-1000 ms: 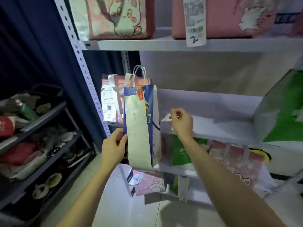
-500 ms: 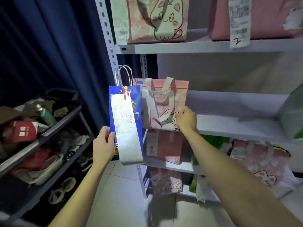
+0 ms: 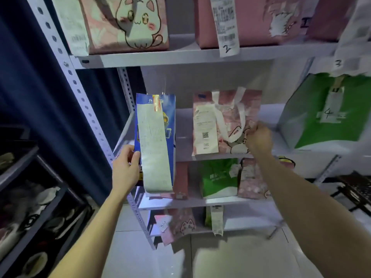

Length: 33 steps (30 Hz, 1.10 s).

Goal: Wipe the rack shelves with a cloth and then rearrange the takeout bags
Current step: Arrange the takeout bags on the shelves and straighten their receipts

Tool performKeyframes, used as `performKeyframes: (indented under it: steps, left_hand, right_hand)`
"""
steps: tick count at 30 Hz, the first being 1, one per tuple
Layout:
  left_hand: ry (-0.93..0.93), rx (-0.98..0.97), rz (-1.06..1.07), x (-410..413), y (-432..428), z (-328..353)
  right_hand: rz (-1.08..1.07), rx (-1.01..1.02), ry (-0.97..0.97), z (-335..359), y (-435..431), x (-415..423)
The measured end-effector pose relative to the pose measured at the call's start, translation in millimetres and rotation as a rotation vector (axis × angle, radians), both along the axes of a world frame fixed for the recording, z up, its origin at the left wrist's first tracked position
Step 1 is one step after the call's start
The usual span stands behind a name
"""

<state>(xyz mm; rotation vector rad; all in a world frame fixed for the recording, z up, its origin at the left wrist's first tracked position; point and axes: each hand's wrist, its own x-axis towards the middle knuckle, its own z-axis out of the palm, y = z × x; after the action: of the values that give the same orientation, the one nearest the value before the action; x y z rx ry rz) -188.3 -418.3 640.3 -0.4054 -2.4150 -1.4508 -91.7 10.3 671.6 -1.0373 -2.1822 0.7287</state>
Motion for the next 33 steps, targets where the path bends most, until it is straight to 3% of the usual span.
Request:
performKeyframes:
  steps: [5,9,12,14,15,17,20,27,30,33]
  left_hand:
    - [0.05,-0.017,0.022,-3.3,22.9,-0.3]
    - [0.01,0.018,0.078,-5.8,29.0,-1.8]
    - [-0.015,0.052,0.113,-9.0,22.7,-0.9]
    - [-0.021,0.054,0.139,-13.4,16.8,2.6]
    - [-0.021,0.051,0.153,-17.5,14.5,5.8]
    - [-0.008,0.05,0.174,-29.3,12.2,14.7]
    - [0.051,0.035,0.17,-54.4,13.8,31.7]
    - [0.084,-0.07,0.129,-106.4,5.4,27.0]
    - [-0.104,-0.128,0.074,-109.3,-10.5,-10.7]
    - [-0.124,-0.162,0.013,-106.3,-24.4,-34.2]
  right_hand:
    - [-0.052,-0.126,-0.018,6.6,62.9,16.0]
    - [-0.106,-0.293,0.044,9.3,61.8,12.8]
    - [-0.107,-0.002,0.395,15.2,4.4,10.2]
    - [0.165,0.14,0.529,14.9,-56.9,2.4]
    - [0.333,0.114,0.499,13.3,-89.0,-3.8]
    - [0.619,0.017,0.255,7.7,-145.0,-21.7]
    - [0.838,-0.123,-0.021,1.8,-199.5,-61.0]
    - [0.714,-0.139,0.126,-3.5,-243.9,-137.4]
    - [0.729,-0.122,-0.011,-42.2,-262.2,-137.8]
    - [0.698,-0.115,-0.101,-64.8,-272.8,-139.4]
